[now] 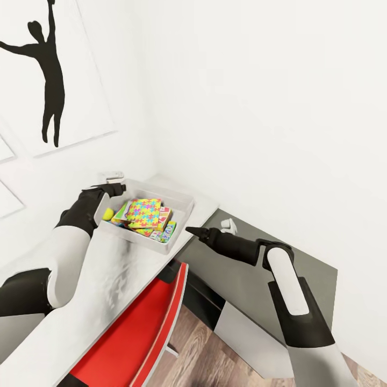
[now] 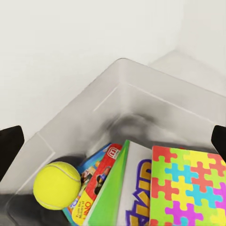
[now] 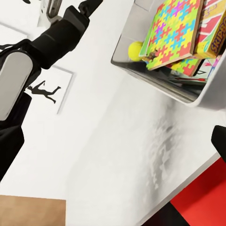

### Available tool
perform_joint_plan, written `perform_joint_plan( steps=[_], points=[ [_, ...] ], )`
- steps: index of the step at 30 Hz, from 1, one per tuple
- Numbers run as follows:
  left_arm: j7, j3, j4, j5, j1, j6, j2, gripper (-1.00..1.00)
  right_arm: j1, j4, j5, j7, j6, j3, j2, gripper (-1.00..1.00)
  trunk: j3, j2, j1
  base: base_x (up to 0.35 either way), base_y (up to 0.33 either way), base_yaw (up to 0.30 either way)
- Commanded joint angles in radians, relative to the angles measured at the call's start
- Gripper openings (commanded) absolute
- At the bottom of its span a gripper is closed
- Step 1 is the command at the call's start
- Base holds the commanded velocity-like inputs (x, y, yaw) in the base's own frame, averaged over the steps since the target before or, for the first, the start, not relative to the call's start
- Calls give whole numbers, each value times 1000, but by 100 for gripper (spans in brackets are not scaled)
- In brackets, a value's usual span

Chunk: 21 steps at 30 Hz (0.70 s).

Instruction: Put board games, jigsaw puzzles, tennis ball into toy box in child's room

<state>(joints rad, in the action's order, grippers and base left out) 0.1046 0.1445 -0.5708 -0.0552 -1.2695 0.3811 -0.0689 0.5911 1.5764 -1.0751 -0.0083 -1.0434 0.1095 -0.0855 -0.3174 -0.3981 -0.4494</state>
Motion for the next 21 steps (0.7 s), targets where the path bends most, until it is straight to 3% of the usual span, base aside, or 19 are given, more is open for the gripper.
perform_joint_plan(
  steps=[1, 8, 14, 21],
  points=[
    [-2, 2, -1, -5, -1, 6, 0, 100, 1, 0, 0, -1, -4, -1, 0, 100, -2, -2, -1, 0, 0, 0],
    [-24, 8, -1, 7, -1, 12, -11, 100, 1, 0, -1, -1, -4, -1, 0, 100, -2, -2, -1, 0, 0, 0],
    [-109, 15, -1, 10, -1, 44, -28, 100, 1, 1, -5, -1, -4, -2, 1, 100, -2, -2, -1, 0, 0, 0],
    [-254, 32, -5, 11, -1, 99, -56, 100, 1, 1, -9, 0, -4, -5, 2, 100, -2, -2, -1, 0, 0, 0]
  ],
)
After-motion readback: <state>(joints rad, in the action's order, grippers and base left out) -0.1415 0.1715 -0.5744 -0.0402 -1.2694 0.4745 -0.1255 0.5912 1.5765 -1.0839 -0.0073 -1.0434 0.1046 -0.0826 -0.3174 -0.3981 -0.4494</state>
